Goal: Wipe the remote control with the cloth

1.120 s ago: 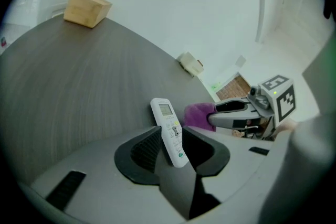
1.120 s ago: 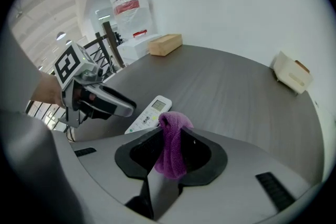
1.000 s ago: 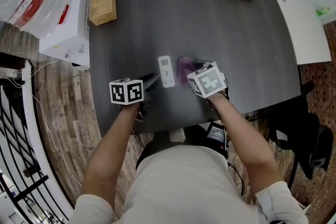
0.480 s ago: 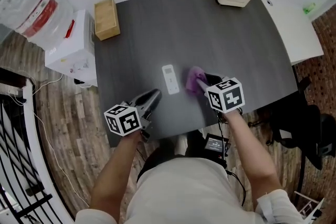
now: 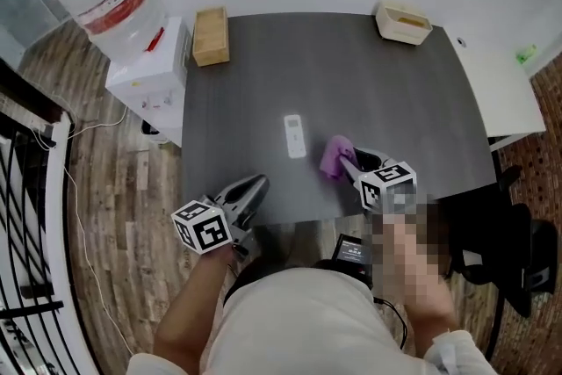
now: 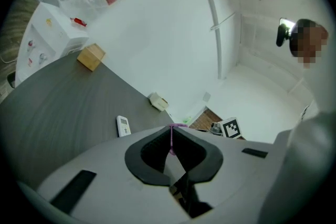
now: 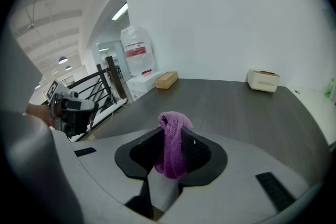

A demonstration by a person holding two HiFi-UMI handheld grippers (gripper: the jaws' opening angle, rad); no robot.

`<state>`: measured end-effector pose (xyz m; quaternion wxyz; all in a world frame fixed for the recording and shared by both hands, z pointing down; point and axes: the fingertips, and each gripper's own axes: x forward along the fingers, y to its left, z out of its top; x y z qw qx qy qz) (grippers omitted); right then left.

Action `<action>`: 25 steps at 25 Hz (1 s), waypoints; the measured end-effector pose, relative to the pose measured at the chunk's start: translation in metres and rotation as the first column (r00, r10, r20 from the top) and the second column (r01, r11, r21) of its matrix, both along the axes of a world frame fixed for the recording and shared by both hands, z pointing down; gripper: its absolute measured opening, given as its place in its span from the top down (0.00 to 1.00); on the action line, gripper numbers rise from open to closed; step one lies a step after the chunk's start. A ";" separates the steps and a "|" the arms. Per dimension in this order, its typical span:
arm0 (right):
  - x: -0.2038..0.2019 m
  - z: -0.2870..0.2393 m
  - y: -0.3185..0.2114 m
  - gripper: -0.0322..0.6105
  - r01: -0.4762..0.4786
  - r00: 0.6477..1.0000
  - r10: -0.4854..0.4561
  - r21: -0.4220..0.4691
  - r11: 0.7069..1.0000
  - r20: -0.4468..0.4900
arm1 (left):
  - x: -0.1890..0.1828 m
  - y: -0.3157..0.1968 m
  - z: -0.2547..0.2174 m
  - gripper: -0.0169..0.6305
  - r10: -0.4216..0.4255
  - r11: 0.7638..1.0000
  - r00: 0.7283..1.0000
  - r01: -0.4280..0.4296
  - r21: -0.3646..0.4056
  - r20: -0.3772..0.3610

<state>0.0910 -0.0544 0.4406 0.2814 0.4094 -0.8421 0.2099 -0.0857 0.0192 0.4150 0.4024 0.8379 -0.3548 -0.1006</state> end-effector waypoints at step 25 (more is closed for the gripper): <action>0.080 -0.119 0.178 0.78 0.086 0.957 -0.117 0.126 0.988 0.266 | 0.101 0.206 -0.087 0.95 -0.056 0.988 0.995 0.066 0.137 -0.080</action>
